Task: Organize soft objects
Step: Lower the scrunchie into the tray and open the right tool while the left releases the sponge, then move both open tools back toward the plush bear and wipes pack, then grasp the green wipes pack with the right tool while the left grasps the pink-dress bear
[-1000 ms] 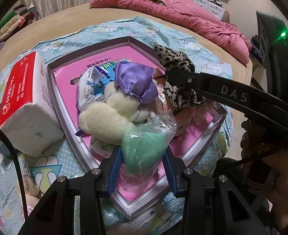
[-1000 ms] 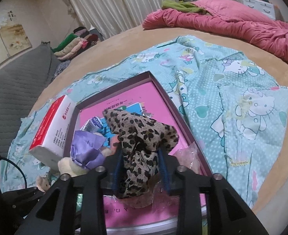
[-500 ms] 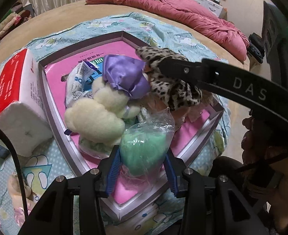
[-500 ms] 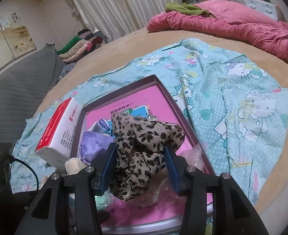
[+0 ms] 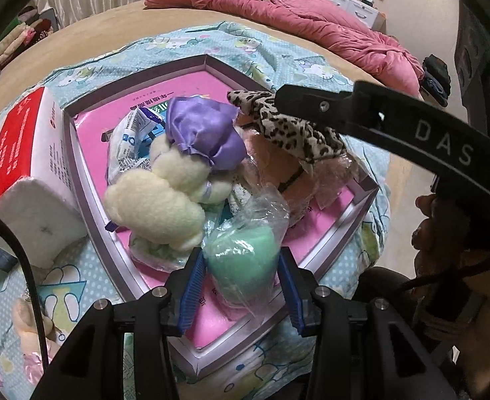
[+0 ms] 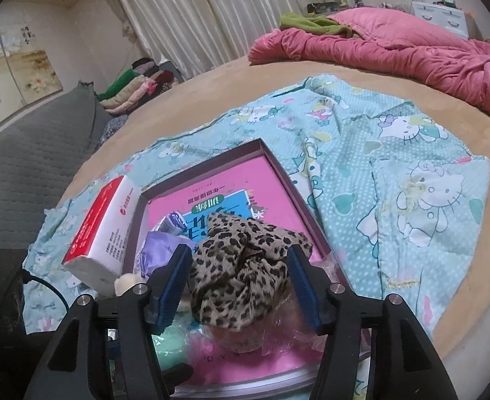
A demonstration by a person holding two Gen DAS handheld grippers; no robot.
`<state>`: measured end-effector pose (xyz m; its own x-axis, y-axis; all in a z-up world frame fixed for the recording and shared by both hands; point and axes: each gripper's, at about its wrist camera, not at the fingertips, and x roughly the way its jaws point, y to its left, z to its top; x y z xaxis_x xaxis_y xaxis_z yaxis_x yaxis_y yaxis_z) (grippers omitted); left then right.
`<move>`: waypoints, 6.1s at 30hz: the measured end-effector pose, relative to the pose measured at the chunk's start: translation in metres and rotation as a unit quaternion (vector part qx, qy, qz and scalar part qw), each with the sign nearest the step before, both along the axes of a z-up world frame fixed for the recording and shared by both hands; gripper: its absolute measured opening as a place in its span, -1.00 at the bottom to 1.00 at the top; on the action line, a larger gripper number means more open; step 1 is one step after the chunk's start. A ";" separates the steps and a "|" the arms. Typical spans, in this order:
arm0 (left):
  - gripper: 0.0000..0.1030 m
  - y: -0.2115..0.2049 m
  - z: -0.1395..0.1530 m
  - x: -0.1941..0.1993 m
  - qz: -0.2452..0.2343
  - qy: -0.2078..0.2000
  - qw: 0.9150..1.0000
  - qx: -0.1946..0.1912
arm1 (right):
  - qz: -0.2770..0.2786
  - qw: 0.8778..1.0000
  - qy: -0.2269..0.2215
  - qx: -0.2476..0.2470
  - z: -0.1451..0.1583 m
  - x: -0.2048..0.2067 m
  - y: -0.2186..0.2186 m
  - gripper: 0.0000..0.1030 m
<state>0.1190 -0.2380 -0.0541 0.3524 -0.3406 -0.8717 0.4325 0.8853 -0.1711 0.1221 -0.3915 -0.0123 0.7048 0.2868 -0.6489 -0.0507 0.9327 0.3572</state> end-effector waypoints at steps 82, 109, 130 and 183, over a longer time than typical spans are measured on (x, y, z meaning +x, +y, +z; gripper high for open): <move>0.54 0.182 0.116 -0.059 0.192 -0.103 0.976 0.000 | 0.081 0.988 -0.117 -0.064 0.094 -0.095 0.101 0.60; 0.54 0.232 0.079 -0.076 0.233 -0.061 0.971 -0.007 | 0.205 0.961 -0.080 -0.170 0.059 -0.125 0.187 0.60; 0.54 0.234 0.022 -0.065 0.233 0.001 0.972 0.000 | 0.237 0.939 0.022 -0.249 -0.008 -0.099 0.219 0.60; -0.20 0.189 -0.033 -0.015 0.194 0.034 0.979 -0.061 | 0.227 0.968 -0.005 -0.111 -0.010 -0.056 0.193 -0.37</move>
<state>0.1035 -0.0486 -0.0874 0.4180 -0.2949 -0.8593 0.0517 0.9520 -0.3016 0.0664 -0.1988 -0.0225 0.5453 0.4225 -0.7240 -0.4748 0.8674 0.1485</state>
